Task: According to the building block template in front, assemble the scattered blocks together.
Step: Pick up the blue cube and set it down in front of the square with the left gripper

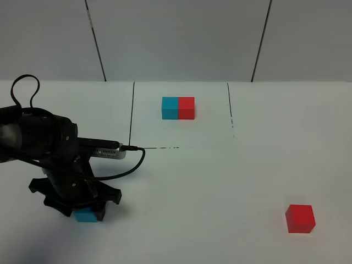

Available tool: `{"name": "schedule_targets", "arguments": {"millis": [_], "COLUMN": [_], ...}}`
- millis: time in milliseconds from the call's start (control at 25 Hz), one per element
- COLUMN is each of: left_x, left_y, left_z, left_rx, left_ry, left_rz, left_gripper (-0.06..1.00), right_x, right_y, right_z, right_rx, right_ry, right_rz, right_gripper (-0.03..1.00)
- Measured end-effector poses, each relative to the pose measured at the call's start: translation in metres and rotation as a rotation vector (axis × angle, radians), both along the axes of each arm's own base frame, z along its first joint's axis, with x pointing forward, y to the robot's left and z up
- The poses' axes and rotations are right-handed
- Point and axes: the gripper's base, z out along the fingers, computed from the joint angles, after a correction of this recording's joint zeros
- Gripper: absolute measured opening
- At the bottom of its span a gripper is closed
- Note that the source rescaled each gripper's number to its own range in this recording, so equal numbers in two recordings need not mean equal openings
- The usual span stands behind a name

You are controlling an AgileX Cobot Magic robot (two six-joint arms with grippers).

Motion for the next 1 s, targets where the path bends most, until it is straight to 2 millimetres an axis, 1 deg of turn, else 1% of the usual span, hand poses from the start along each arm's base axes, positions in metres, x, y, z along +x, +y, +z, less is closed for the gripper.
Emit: {"name": "schedule_targets", "arguments": {"millis": [80,240,320,400,520,600,680,760,800,880,1000], "left_x": [0.0,0.0,0.003,0.011,0.026,0.035,0.04,0.044,0.045,0.048,0.053], "left_y": [0.0,0.0,0.001,0.0,-0.009,-0.021,-0.037,-0.056,-0.064,-0.083,-0.109], "left_z": [0.0,0.002,0.007,0.024,0.061,0.089,0.108,0.123,0.125,0.125,0.11], "left_rx": [0.0,0.009,0.03,0.043,0.036,0.024,0.015,0.011,0.01,0.01,0.009], "left_ry": [0.004,0.013,0.021,0.013,-0.032,-0.074,-0.127,-0.165,-0.169,-0.153,-0.124], "left_rz": [0.001,-0.006,-0.033,-0.102,-0.277,-0.437,-0.586,-0.746,-0.808,-0.945,-1.092], "left_gripper": [0.01,0.0,0.0,0.0,0.0,0.0,0.0,0.0,0.0,0.0,0.0], "right_x": [0.0,0.0,0.0,0.0,0.0,0.0,0.0,0.0,0.0,0.0,0.0], "right_y": [0.0,0.0,0.0,0.0,0.0,0.0,0.0,0.0,0.0,0.0,0.0], "right_z": [0.0,0.0,0.0,0.0,0.0,0.0,0.0,0.0,0.0,0.0,0.0], "right_rx": [0.0,0.0,0.0,0.0,0.0,0.0,0.0,0.0,0.0,0.0,0.0], "right_ry": [0.0,0.0,0.0,0.0,0.0,0.0,0.0,0.0,0.0,0.0,0.0], "right_rz": [0.0,0.0,0.0,0.0,0.0,0.0,0.0,0.0,0.0,0.0,0.0], "right_gripper": [1.0,1.0,1.0,1.0,1.0,1.0,1.0,1.0,1.0,1.0,1.0]}}
